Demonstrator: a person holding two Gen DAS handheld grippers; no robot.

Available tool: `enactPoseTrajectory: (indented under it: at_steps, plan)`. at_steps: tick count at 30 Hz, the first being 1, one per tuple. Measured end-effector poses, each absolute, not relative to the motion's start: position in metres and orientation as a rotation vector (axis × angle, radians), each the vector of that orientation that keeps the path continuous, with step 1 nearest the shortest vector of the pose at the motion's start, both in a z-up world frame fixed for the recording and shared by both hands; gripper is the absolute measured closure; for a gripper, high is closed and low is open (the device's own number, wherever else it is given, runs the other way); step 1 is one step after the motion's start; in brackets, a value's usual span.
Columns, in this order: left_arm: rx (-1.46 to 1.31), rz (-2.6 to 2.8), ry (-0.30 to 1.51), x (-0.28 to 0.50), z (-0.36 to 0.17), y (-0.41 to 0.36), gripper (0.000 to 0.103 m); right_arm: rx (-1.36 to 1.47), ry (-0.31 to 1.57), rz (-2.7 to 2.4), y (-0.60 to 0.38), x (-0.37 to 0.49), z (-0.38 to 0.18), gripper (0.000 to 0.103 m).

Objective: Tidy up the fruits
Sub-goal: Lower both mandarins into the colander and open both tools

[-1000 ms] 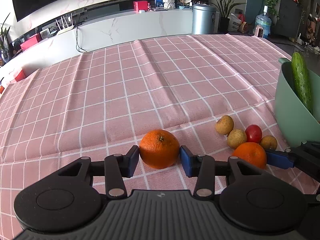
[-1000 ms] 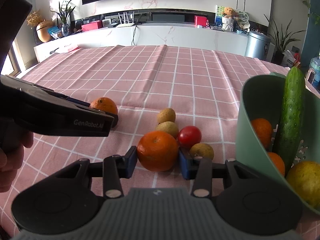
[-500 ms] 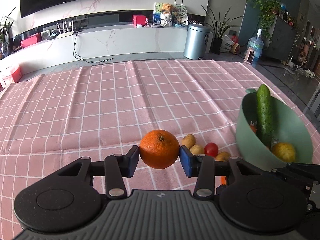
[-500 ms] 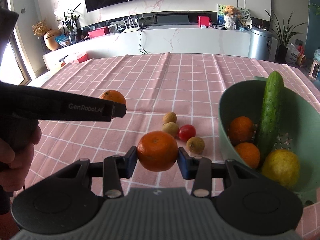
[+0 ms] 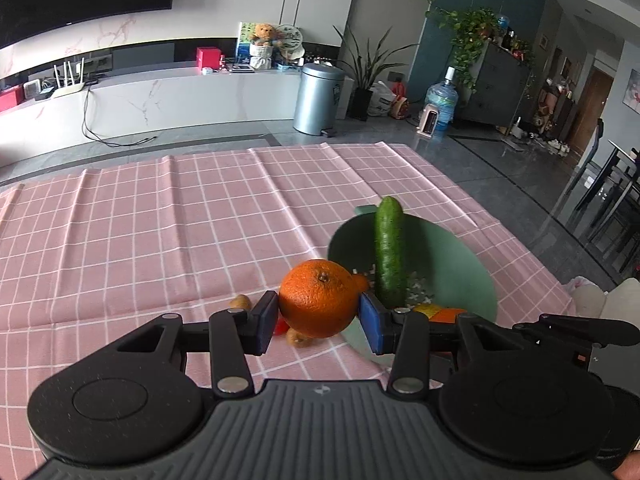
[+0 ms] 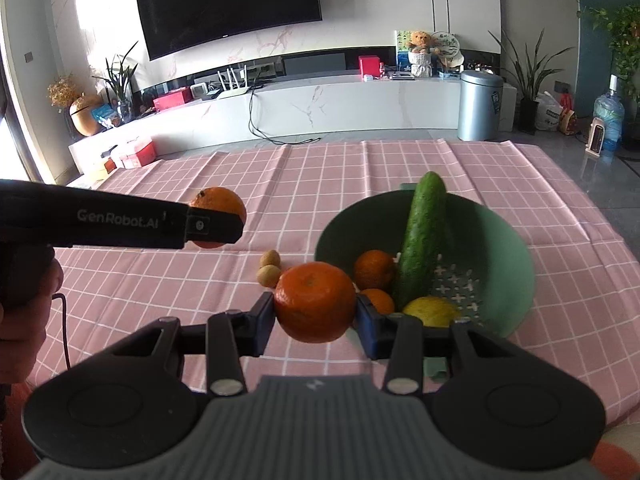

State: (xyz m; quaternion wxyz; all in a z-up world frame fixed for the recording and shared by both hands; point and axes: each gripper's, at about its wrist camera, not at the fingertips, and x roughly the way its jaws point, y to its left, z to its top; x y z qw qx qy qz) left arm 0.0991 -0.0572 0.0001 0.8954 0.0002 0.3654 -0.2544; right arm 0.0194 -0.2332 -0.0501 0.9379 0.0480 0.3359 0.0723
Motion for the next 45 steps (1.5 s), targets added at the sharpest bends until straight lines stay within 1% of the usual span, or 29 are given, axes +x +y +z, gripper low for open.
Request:
enactPoseTrajectory:
  at_steps: [4,10,19,24,35,45]
  plan:
    - [0.019,-0.577,0.769,0.101,0.000,-0.084,0.053,0.095,0.673,0.100,-0.262,0.014,-0.043,0.063]
    - [-0.029,-0.672,0.840,0.116,-0.010,-0.118,0.053,0.097,0.686,0.043,-0.303,0.018,-0.043,0.063]
    - [-0.099,-0.745,0.963,0.147,-0.035,-0.160,0.053,-0.040,0.743,0.120,-0.334,0.051,-0.051,0.063]
    - [-0.068,-0.745,1.024,0.162,-0.049,-0.180,0.053,-0.121,0.799,0.156,-0.340,0.072,-0.063,0.064]
    - [-0.059,-0.725,1.144,0.183,-0.066,-0.188,0.053,-0.221,0.866,0.236,-0.345,0.098,-0.079,0.063]
    - [-0.110,-0.723,1.196,0.194,-0.075,-0.186,0.052,-0.275,0.899,0.275,-0.340,0.103,-0.081,0.063]
